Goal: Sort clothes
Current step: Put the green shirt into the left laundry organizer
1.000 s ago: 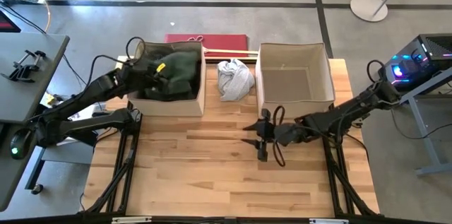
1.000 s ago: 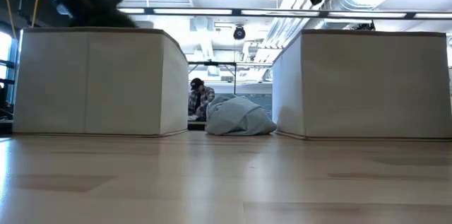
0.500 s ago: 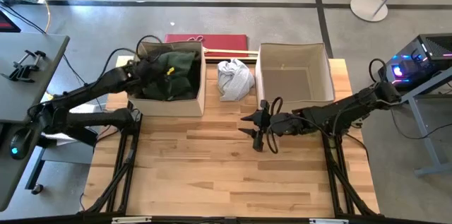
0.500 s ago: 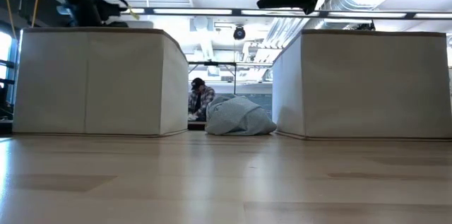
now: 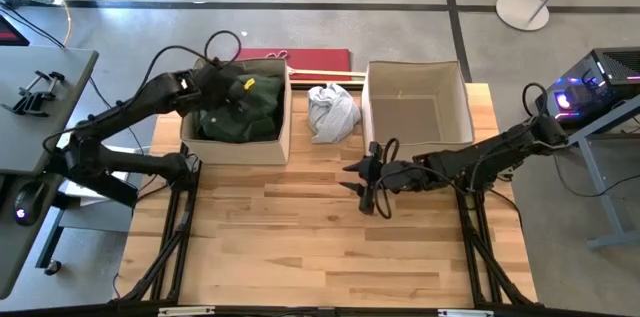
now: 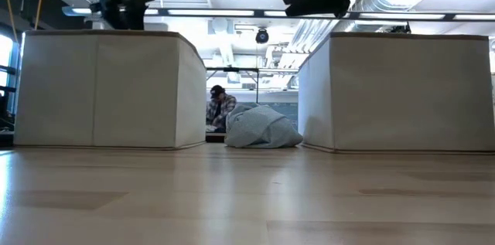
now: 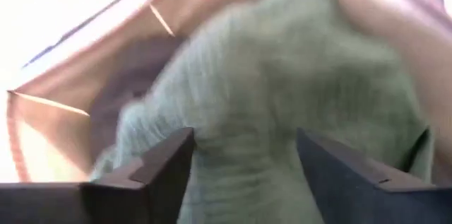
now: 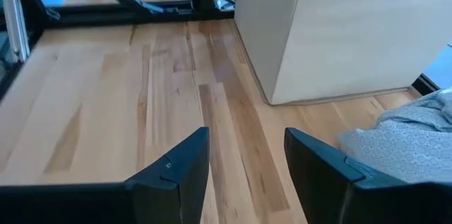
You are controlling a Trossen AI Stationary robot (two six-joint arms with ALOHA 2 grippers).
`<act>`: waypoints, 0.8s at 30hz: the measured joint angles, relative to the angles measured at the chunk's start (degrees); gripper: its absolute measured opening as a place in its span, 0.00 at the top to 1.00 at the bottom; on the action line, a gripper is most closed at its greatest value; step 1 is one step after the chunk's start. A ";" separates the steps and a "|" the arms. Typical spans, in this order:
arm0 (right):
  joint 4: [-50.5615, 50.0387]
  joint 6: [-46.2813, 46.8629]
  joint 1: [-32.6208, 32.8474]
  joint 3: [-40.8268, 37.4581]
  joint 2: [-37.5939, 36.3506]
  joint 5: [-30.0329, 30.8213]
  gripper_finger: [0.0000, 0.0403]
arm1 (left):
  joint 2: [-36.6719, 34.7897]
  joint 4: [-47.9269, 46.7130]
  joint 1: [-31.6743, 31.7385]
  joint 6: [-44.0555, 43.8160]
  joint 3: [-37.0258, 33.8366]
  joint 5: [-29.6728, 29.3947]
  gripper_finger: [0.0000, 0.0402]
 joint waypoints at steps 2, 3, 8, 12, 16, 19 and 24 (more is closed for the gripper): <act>-1.03 -0.07 0.00 0.00 0.00 0.00 0.57 | -0.12 2.14 -0.21 0.03 0.83 -2.06 0.47; -1.57 0.01 0.00 0.00 0.00 0.00 0.57 | -0.15 3.82 -0.04 0.67 0.83 -2.10 0.52; -3.60 0.42 0.18 0.00 0.00 0.00 0.57 | 2.31 8.06 4.39 3.55 -2.23 4.17 0.80; -5.15 2.22 0.78 0.00 0.00 0.00 0.57 | 6.19 12.16 8.17 3.51 -10.93 5.83 0.98; -5.20 3.82 0.94 0.00 0.39 0.01 0.57 | 11.31 24.37 10.12 3.62 -22.63 10.71 0.95; -4.77 3.77 0.92 0.00 0.99 -0.02 0.57 | 13.97 31.93 9.82 3.71 -27.38 8.73 0.95; -2.60 2.09 0.90 0.00 1.54 -1.32 0.57 | 11.58 27.82 8.13 6.66 -24.02 6.73 0.98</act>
